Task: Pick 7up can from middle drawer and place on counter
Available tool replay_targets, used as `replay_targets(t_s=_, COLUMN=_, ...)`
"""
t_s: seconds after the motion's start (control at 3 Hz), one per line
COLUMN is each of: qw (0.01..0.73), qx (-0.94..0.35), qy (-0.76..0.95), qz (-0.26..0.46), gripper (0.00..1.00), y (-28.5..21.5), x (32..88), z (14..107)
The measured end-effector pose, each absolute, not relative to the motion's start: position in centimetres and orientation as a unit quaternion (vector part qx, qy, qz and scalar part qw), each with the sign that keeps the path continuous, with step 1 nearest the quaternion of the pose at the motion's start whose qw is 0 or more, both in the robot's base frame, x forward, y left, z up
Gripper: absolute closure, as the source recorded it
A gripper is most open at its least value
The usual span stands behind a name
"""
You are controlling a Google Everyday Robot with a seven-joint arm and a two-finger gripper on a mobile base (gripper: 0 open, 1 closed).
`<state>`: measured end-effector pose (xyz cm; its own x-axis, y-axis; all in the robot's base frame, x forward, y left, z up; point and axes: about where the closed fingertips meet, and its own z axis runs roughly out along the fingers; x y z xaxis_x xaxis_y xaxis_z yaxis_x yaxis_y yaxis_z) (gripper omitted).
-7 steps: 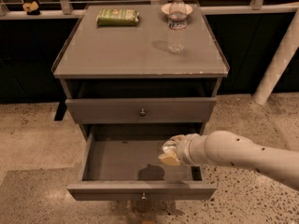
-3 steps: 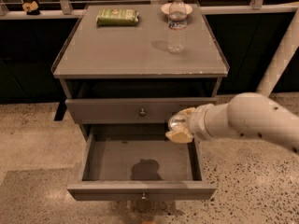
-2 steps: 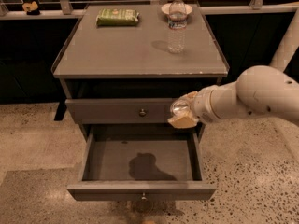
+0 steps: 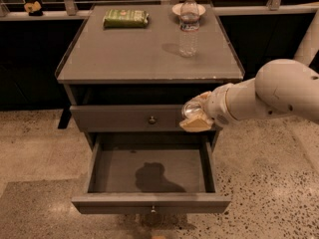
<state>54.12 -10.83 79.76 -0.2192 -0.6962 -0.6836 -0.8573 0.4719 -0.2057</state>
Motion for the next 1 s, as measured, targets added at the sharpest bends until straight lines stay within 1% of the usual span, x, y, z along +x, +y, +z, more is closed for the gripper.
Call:
replay_targets(t_s=0.67, qw=0.356, qx=-0.546, qy=0.756, qz=0.063, gripper=1.0, y=-11.8, x=56.9, z=88.4)
replay_targets(t_s=1.0, qw=0.337, qx=-0.564, qy=0.75, qz=0.074, gripper=1.0, y=-12.5, x=59.4, z=90.9)
